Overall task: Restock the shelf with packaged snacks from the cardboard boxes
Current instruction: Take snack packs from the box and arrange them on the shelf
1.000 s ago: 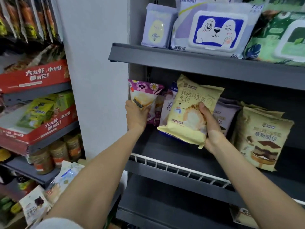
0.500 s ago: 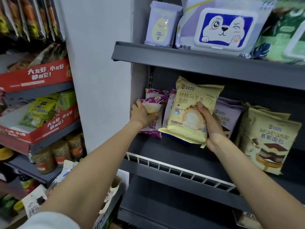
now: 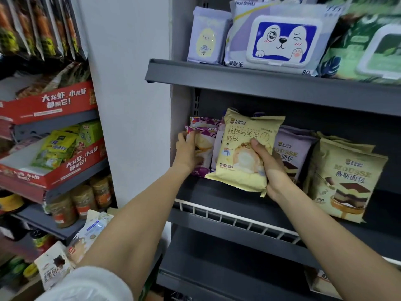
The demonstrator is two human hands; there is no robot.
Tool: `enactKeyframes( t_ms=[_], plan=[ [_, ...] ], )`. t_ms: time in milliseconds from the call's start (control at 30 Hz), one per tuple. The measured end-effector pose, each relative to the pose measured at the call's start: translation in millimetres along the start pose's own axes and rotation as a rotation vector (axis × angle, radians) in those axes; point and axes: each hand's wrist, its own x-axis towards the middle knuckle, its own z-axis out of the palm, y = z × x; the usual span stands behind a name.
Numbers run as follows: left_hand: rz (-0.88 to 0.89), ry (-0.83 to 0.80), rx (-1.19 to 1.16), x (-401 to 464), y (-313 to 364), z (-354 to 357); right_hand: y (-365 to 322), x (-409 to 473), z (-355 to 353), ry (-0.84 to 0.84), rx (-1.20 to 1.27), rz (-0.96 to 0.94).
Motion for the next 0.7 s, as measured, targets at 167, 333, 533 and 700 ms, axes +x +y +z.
enactKeyframes(
  t_ms=[167,333,533,700],
  plan=[
    [0.030,0.015,-0.100,-9,3,-25,0,-10,-12,-0.026,0.045,0.011],
    [0.095,0.087,-0.268,-56,47,-42,-6,-25,-29,0.017,-0.022,-0.038],
    [0.117,-0.303,-0.453,-107,140,-27,-24,-49,-66,0.061,0.001,-0.162],
    [0.164,-0.377,-0.473,-127,191,5,-43,-69,-121,0.134,-0.132,-0.267]
  ],
)
